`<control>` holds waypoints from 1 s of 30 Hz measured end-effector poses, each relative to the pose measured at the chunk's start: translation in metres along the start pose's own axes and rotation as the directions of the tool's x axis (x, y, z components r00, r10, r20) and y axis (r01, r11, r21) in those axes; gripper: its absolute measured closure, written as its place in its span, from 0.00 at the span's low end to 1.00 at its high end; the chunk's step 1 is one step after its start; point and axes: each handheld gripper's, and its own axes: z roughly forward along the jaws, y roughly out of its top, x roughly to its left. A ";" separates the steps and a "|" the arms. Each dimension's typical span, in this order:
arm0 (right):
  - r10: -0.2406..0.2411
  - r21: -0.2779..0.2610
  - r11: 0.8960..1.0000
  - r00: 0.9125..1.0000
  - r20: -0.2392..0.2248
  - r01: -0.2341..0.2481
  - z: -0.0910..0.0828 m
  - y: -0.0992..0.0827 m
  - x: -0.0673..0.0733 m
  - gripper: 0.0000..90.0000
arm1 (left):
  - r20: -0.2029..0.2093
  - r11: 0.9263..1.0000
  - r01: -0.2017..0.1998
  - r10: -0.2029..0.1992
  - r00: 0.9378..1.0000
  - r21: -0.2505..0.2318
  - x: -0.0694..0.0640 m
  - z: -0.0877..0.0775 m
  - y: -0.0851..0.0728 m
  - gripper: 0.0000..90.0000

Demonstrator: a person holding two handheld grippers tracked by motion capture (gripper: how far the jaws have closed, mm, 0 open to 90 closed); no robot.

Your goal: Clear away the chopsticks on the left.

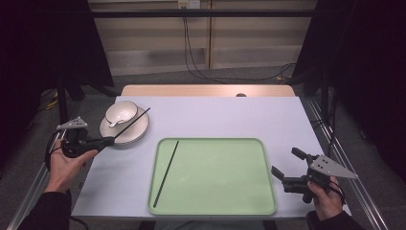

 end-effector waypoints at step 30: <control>-0.003 -0.004 1.000 1.000 -0.005 0.003 0.001 0.000 0.000 0.01 | -0.121 0.987 0.155 -0.158 0.980 -0.037 -0.134 0.001 -0.027 0.96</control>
